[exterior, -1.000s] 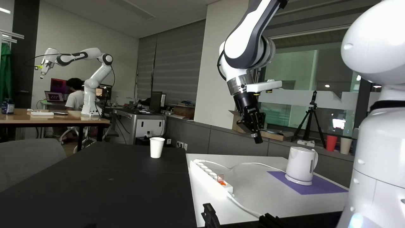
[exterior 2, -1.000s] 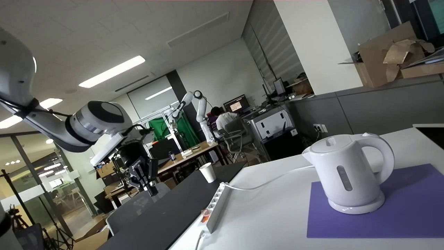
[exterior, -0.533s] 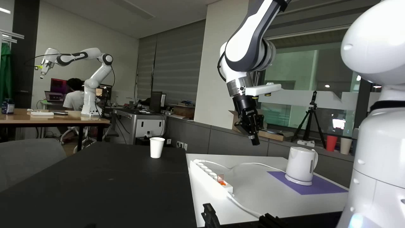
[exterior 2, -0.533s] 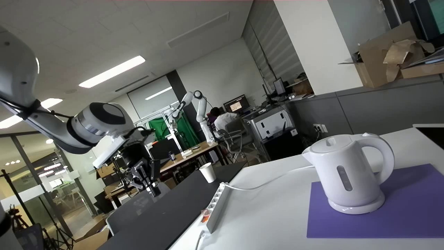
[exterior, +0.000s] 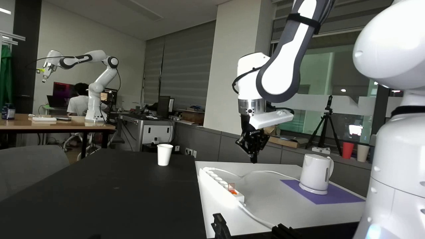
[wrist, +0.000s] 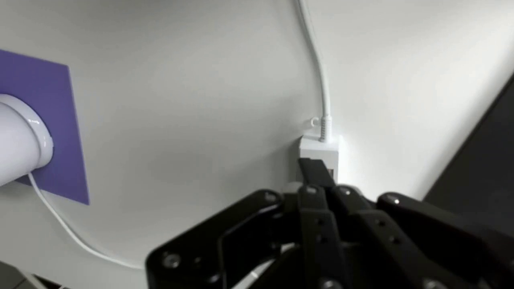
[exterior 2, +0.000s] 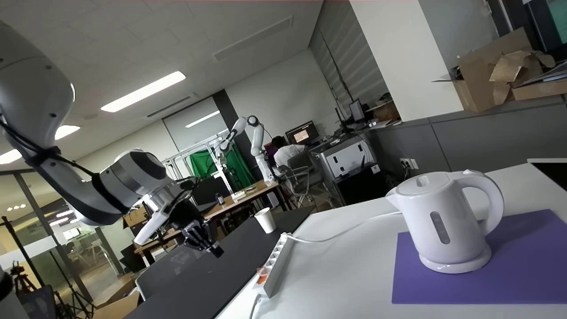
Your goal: Turn off the main switch on the adapter
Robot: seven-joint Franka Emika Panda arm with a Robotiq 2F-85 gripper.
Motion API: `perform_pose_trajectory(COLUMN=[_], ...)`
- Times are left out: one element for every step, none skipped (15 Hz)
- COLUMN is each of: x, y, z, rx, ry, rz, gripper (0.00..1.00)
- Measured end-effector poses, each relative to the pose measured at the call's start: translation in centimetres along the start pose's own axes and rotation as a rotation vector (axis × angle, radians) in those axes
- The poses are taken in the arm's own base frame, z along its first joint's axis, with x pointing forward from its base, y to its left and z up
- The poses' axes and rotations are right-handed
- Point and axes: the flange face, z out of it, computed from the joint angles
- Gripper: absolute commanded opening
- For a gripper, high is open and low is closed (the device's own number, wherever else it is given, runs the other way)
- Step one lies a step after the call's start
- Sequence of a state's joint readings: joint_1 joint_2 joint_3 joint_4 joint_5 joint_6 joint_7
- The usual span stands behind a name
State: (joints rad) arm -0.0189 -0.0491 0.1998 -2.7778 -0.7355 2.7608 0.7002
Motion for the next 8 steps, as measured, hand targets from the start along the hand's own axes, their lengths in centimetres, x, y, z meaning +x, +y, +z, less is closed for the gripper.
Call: perform_pose_trajectory(x=[0.3,0.7,1.2,1.5,1.7,1.8,1.8,1.7], y=[0.6,1.2,1.8,2.1,2.1,1.9,1.8,1.8], z=[-0.1,-0.3,-0.4,-0.3,0.3,0.8,1.0,1.0], rx=[-0.026,-0.056,-0.089,-0.124,-0.151,-0.15,-0.146,-0.147], ry=[0.029,0.057,0.084,0.101,0.099,0.088,0.084,0.084], rz=[0.016,0.03,0.042,0.045,0.05,0.046,0.043,0.043], gripper=[0.0,0.0,0.0,0.0,0.01,0.01,0.01,0.01])
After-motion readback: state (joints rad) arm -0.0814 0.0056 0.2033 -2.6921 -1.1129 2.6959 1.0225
